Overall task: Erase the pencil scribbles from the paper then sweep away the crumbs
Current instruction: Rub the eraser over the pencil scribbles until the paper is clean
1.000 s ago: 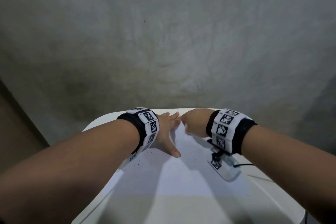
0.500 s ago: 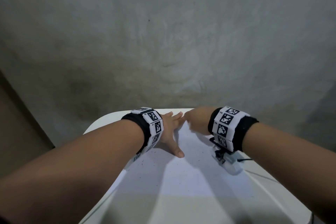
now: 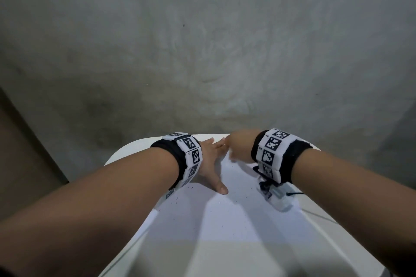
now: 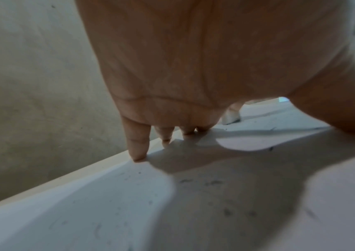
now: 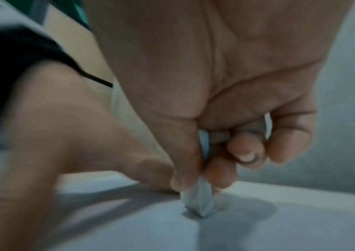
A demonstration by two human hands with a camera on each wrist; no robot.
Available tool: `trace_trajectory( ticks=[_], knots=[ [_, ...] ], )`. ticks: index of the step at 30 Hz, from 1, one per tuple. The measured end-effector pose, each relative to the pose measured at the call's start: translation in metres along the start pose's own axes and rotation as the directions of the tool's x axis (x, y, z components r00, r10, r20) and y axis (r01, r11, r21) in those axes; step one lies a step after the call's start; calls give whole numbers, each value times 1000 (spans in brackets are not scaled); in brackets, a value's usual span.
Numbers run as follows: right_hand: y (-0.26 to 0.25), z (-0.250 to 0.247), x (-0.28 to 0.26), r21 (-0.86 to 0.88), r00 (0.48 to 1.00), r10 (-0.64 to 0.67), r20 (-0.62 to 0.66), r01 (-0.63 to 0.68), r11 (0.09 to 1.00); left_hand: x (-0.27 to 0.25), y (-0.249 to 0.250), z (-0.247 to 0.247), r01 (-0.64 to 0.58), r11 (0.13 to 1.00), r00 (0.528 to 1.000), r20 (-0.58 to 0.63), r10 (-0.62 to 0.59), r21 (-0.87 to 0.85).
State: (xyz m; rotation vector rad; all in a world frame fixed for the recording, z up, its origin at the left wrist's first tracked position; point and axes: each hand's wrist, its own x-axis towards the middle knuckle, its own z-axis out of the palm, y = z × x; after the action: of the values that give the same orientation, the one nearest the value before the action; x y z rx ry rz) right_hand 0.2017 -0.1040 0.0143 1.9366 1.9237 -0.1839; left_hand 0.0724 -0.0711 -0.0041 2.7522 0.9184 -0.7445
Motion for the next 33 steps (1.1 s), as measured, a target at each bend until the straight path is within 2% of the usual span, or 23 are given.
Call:
trace_trajectory(
  ticks=[2, 5, 8, 10, 12, 14, 16, 20, 24, 26, 28, 31, 33],
  knots=[
    [-4, 0, -1, 22, 999, -30, 26, 30, 999, -1, 1, -1, -4, 1000, 1000, -5, 4, 0],
    [2, -3, 3, -2, 998, 55, 21, -55, 999, 2, -1, 0, -18, 999, 1000, 9, 18, 31],
    [-3, 0, 3, -10, 1000, -15, 22, 15, 1000, 4, -3, 3, -23, 1000, 999, -27, 23, -8],
    [3, -1, 3, 20, 999, 25, 21, -26, 999, 7, -5, 5, -26, 1000, 1000, -8, 26, 0],
    [9, -3, 2, -1, 997, 72, -35, -72, 997, 9, -7, 5, -12, 1000, 1000, 11, 12, 10],
    [3, 0, 1, -7, 999, 21, -27, -21, 1000, 7, -4, 3, -15, 1000, 1000, 0, 15, -21],
    [-3, 4, -5, 71, 999, -38, 20, 36, 997, 3, -1, 2, -13, 999, 1000, -18, 13, -32],
    [22, -4, -10, 22, 993, 112, -18, -112, 993, 9, -6, 5, -4, 1000, 1000, 12, 4, 6],
    [12, 6, -16, 41, 999, 35, 20, -36, 999, 10, -7, 8, -16, 1000, 1000, -7, 16, 9],
    [22, 3, -15, 90, 995, 94, -11, -93, 992, 8, -6, 6, -20, 1000, 1000, -10, 20, 5],
    [31, 1, -15, 56, 987, 154, -35, -152, 987, 7, -6, 6, -14, 1000, 1000, -4, 14, -4],
    [15, 8, -20, 18, 998, 59, -5, -59, 998, 6, -5, 9, -13, 1000, 1000, -5, 13, 4],
    [16, 9, -22, 104, 997, 70, 17, -72, 992, 4, -4, 8, -12, 1000, 1000, -6, 12, 5]
  ],
)
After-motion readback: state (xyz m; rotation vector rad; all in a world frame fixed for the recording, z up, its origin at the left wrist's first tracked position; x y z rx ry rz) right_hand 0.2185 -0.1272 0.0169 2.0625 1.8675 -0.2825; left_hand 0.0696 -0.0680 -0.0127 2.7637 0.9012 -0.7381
